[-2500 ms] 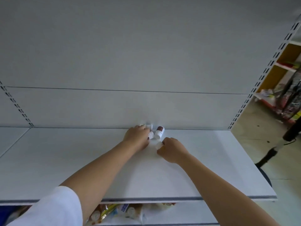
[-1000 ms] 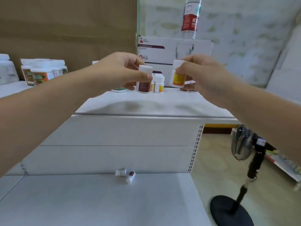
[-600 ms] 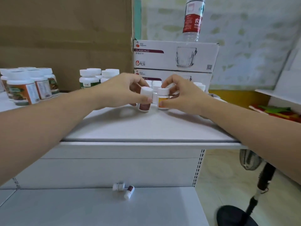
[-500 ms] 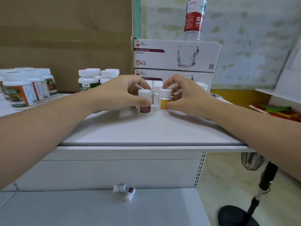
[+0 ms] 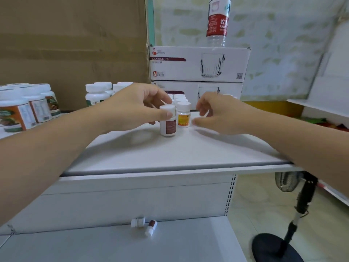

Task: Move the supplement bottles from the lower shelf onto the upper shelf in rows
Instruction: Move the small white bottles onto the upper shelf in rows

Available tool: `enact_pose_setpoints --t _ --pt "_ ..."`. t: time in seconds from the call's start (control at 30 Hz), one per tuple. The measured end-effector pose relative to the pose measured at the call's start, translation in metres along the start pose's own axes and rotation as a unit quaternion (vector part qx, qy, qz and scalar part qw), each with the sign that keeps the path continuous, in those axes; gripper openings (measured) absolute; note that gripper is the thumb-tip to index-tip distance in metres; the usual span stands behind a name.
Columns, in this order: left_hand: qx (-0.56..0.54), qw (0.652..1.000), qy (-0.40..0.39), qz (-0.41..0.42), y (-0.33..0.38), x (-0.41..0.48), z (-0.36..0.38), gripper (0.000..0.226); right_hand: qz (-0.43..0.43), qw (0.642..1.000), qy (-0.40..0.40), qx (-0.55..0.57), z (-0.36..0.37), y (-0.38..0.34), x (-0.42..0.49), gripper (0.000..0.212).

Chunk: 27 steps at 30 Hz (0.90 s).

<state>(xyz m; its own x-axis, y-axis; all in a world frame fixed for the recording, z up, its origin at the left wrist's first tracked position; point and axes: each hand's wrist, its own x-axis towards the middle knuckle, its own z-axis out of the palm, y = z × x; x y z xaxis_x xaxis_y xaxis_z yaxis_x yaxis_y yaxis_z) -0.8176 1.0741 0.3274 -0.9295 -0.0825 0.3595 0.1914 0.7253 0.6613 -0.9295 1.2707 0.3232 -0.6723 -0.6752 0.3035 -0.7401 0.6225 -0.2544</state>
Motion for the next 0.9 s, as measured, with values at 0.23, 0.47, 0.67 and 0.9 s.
enact_pose_setpoints --t 0.23,0.47,0.67,0.9 --pt "0.146 0.987 -0.047 0.05 0.058 0.009 0.01 0.013 0.027 0.994 -0.092 -0.055 -0.033 0.044 -0.04 0.035" --pt "0.228 0.97 -0.064 0.054 0.082 0.051 0.059 0.021 -0.009 0.992 -0.115 -0.042 -0.034 0.074 -0.058 0.039" --pt "0.294 0.951 -0.069 0.061 0.085 0.085 0.086 0.034 -0.02 0.994 -0.107 -0.018 -0.031 0.08 -0.058 0.039" --pt "0.302 0.951 -0.015 0.062 0.074 0.095 0.093 0.03 -0.018 0.995 -0.091 -0.04 -0.03 0.083 -0.058 0.038"
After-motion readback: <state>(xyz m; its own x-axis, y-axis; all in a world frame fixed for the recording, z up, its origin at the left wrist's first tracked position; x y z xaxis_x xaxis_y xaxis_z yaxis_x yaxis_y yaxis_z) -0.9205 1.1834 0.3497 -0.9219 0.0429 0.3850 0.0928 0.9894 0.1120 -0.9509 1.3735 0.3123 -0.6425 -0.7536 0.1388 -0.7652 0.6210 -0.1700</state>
